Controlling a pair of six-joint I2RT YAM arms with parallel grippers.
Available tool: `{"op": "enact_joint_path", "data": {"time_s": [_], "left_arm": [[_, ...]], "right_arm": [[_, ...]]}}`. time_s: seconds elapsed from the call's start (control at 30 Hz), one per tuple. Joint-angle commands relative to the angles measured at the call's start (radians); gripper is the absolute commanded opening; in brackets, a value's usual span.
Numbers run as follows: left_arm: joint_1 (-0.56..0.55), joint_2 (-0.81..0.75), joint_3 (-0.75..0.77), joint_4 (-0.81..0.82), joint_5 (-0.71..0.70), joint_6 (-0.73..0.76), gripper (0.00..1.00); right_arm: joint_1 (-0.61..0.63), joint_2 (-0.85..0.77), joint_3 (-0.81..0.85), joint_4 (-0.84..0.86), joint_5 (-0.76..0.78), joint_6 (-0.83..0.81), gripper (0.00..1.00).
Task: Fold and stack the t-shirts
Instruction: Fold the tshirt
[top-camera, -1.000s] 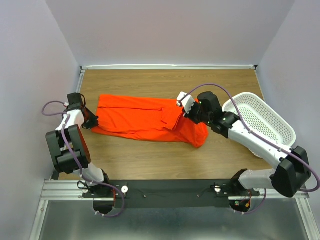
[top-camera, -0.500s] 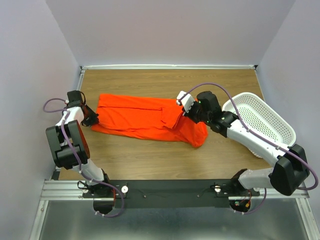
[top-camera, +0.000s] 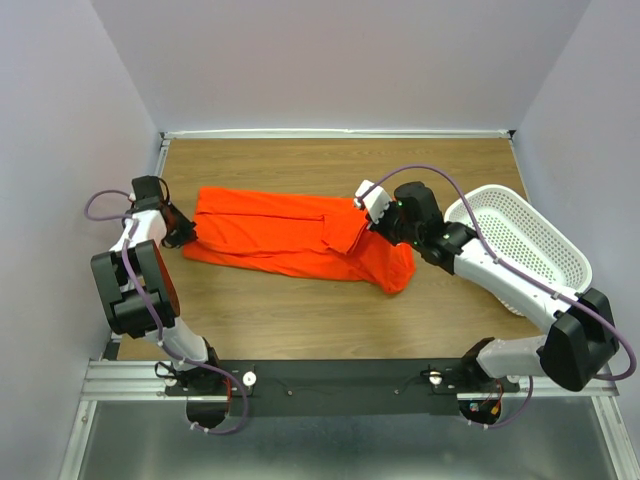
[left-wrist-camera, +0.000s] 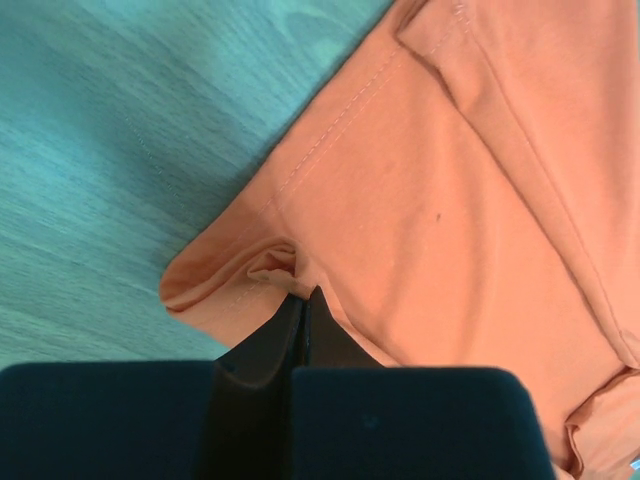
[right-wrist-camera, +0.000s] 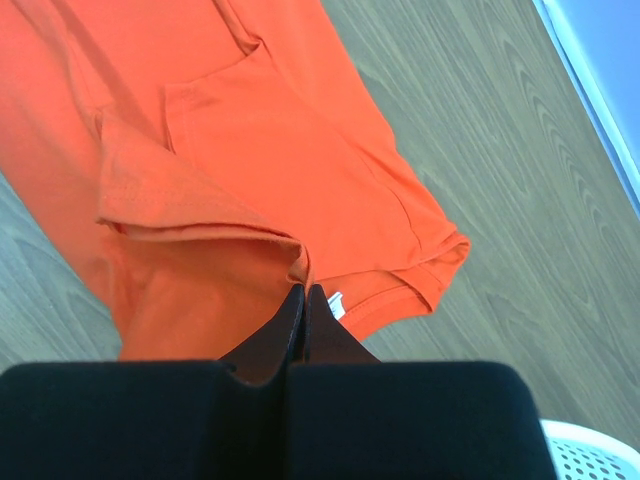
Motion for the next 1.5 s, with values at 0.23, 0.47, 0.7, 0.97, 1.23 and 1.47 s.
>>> {"op": "enact_joint_path", "data": {"time_s": [0.23,0.47,0.7,0.97,1.23,1.47], "left_arm": [[0.001,0.051,0.069,0.002,0.053,0.034,0.00],[-0.004,0.074,0.085,-0.003,0.055,0.041,0.00],[-0.010,0.085,0.100,-0.008,0.058,0.046,0.00],[-0.010,0.056,0.154,-0.003,0.081,0.092,0.09],[-0.010,-0.056,0.132,0.074,0.148,0.144,0.82],[-0.010,-0.166,0.071,0.138,0.118,0.159,0.83]], "right_arm": [[-0.014,-0.011,-0.015,0.031,0.032,0.017,0.01],[-0.016,-0.012,-0.020,0.031,0.034,0.017,0.01],[-0.014,-0.011,-0.021,0.031,0.029,0.017,0.01],[-0.016,-0.005,-0.025,0.029,0.014,0.017,0.01],[-0.016,0.000,-0.025,0.029,0.000,0.018,0.01],[-0.016,0.001,-0.025,0.031,0.012,0.017,0.00]]}}
